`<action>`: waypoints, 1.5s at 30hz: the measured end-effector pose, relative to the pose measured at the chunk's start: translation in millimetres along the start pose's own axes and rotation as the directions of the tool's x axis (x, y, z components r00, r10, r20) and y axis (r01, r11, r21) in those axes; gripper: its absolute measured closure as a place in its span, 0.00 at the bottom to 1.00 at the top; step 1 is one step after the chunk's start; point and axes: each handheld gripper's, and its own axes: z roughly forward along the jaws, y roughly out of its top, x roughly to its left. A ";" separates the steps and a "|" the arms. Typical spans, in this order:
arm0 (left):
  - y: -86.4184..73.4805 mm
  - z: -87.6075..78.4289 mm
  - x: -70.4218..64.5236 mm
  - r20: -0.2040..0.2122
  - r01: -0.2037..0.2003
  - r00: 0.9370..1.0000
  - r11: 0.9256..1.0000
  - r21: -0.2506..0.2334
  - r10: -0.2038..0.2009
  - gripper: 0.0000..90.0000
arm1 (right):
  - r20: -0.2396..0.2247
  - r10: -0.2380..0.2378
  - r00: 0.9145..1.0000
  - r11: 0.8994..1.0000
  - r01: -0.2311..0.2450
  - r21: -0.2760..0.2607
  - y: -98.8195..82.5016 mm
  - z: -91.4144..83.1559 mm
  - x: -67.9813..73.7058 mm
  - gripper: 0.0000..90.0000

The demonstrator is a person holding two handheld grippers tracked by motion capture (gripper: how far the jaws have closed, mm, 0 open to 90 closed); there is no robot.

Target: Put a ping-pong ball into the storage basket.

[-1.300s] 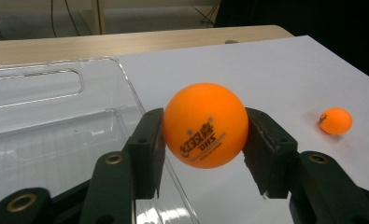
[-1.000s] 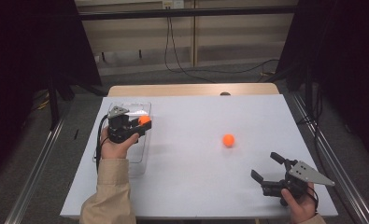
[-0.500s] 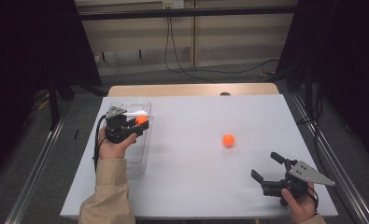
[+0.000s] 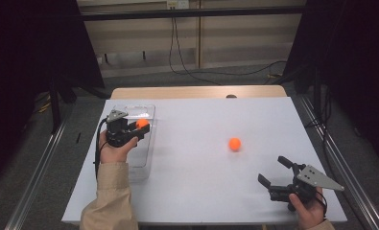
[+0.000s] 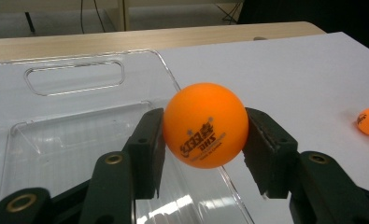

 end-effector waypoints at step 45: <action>-4.2 0.6 12.5 -0.077 0.006 0.997 1.000 0.012 -0.005 0.56 | 0.006 0.005 1.000 1.000 -0.005 -0.002 -0.7 -2.2 -0.5 0.01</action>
